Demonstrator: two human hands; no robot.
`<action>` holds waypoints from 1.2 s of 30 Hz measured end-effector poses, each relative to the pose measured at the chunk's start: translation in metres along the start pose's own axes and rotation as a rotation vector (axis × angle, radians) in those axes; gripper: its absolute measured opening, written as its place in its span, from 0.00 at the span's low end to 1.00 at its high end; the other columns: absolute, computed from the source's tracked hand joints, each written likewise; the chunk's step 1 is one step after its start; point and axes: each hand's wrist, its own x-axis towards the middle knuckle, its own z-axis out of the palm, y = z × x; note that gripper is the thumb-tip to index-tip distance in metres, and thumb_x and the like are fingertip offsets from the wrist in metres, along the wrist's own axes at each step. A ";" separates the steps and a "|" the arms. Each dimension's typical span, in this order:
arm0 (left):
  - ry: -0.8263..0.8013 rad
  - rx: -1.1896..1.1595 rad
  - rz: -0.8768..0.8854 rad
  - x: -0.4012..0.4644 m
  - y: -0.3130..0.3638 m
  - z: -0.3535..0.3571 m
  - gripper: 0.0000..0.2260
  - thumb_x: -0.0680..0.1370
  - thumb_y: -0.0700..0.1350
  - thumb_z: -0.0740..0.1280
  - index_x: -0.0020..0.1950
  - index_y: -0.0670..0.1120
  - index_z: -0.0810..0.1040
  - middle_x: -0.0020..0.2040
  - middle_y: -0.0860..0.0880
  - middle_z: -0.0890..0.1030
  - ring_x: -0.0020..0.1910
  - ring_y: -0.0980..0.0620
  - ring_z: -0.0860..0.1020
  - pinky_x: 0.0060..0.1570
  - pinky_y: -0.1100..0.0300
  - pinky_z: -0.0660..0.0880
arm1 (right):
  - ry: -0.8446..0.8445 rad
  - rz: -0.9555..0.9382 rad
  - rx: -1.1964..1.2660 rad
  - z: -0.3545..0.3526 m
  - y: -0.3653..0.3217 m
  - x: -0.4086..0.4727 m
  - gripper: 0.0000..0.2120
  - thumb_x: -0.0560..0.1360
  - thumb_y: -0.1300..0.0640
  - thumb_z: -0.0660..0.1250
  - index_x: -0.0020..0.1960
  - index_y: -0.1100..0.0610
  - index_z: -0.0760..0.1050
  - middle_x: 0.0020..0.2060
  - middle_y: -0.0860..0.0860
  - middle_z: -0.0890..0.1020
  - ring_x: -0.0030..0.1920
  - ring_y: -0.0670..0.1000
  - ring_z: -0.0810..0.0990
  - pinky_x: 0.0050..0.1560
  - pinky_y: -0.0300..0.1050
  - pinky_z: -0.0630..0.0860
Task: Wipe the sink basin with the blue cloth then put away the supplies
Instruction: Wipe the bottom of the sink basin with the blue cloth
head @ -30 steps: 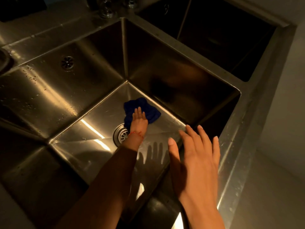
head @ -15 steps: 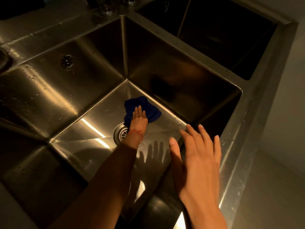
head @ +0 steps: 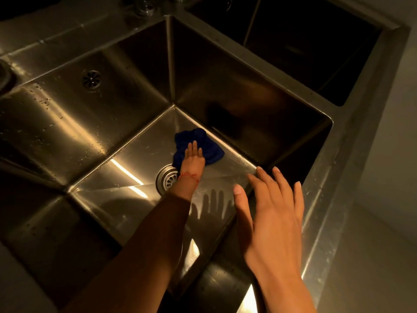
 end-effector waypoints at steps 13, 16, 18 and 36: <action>-0.013 0.010 0.022 -0.002 -0.005 0.004 0.24 0.83 0.36 0.52 0.78 0.39 0.47 0.78 0.37 0.43 0.77 0.40 0.45 0.75 0.51 0.48 | 0.007 -0.011 0.023 0.000 0.001 0.001 0.28 0.77 0.41 0.46 0.61 0.56 0.74 0.64 0.53 0.74 0.71 0.51 0.61 0.71 0.50 0.44; 0.012 -0.022 0.012 -0.003 0.001 0.003 0.25 0.82 0.33 0.51 0.78 0.38 0.48 0.77 0.36 0.44 0.77 0.38 0.46 0.75 0.50 0.49 | 0.008 -0.010 0.018 0.000 0.001 0.000 0.28 0.77 0.41 0.45 0.61 0.57 0.74 0.63 0.53 0.75 0.70 0.52 0.62 0.71 0.51 0.45; 0.020 -0.003 0.035 -0.009 0.006 0.005 0.25 0.82 0.33 0.51 0.77 0.37 0.48 0.77 0.35 0.44 0.77 0.37 0.46 0.75 0.49 0.48 | 0.007 -0.010 0.021 -0.001 0.000 0.000 0.27 0.77 0.42 0.46 0.61 0.56 0.74 0.63 0.53 0.75 0.70 0.52 0.62 0.71 0.51 0.45; -0.013 -0.051 0.015 -0.007 0.006 0.002 0.25 0.82 0.33 0.52 0.78 0.39 0.49 0.78 0.38 0.43 0.77 0.40 0.46 0.75 0.51 0.51 | 0.029 0.006 0.016 0.003 0.000 0.000 0.27 0.77 0.41 0.47 0.61 0.55 0.74 0.64 0.51 0.74 0.70 0.50 0.61 0.72 0.50 0.45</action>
